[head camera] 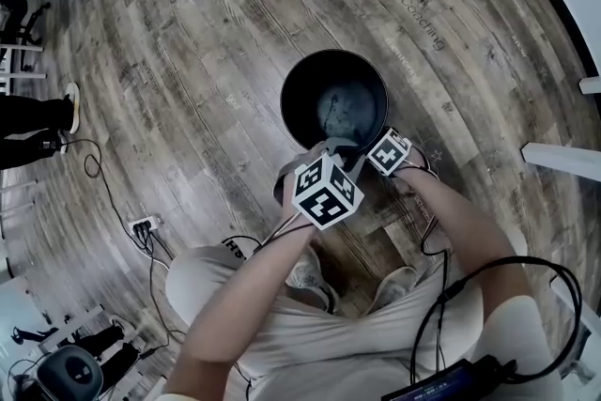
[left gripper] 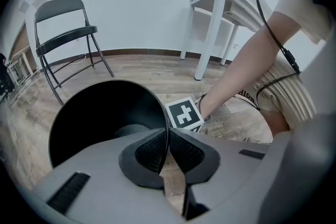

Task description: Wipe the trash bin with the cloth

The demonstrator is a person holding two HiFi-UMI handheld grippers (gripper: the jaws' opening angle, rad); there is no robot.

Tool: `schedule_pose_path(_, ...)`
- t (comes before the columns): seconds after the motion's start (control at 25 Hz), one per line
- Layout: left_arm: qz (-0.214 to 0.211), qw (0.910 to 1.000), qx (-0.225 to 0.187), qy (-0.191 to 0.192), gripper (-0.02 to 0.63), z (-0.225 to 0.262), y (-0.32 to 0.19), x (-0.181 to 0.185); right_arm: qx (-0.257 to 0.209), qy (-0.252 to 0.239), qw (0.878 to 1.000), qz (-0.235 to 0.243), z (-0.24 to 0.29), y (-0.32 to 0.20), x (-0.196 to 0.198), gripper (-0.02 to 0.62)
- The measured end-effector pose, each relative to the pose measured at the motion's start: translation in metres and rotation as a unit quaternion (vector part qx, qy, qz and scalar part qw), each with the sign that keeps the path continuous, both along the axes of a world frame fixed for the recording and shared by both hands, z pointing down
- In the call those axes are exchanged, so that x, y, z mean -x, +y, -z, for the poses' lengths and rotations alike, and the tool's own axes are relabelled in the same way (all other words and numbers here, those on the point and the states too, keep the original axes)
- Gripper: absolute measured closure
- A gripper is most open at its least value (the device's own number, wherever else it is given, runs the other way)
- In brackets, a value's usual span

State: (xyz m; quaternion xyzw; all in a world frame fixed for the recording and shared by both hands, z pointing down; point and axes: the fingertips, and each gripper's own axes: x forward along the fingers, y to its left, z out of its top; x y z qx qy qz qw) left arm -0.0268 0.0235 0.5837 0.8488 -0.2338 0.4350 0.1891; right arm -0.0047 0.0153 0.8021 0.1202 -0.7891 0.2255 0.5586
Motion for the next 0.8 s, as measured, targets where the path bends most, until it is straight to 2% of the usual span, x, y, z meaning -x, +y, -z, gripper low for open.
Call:
schedule_pose_path(0.16, 0.002, 1.0000, 0.002, 0.006, 0.586, 0.002, 0.002, 0.001, -0.025, 0.001, 0.999, 0.032, -0.010, 0.003, -0.001, 0.485)
schedule_pose_path(0.24, 0.005, 1.0000, 0.003, 0.006, 0.586, 0.002, 0.001, 0.001, -0.018, 0.011, 0.999, 0.025, -0.007, 0.001, -0.007, 0.485)
schedule_pose_path(0.32, 0.004, 1.0000, -0.001, 0.004, 0.586, 0.002, 0.000, 0.000, 0.013, 0.025, 1.000, 0.006, 0.007, -0.001, -0.014, 0.486)
schedule_pose_path(0.4, 0.004, 1.0000, -0.004, 0.002, 0.586, 0.002, 0.000, 0.002, 0.063, 0.026, 0.998, -0.005, 0.034, 0.004, -0.016, 0.486)
schedule_pose_path(0.48, 0.007, 1.0000, -0.004, 0.000, 0.586, 0.001, -0.001, 0.003, 0.082, 0.024, 0.996, 0.008, 0.067, 0.006, -0.020, 0.485)
schedule_pose_path(0.6, 0.013, 0.9999, -0.004, -0.003, 0.586, 0.000, -0.003, 0.002, 0.055, 0.031, 0.997, 0.040, 0.112, 0.003, -0.033, 0.485)
schedule_pose_path(0.8, 0.033, 0.9991, -0.003, -0.025, 0.584, -0.004, -0.005, 0.000, 0.026, 0.007, 0.999, 0.026, 0.160, -0.003, -0.037, 0.486)
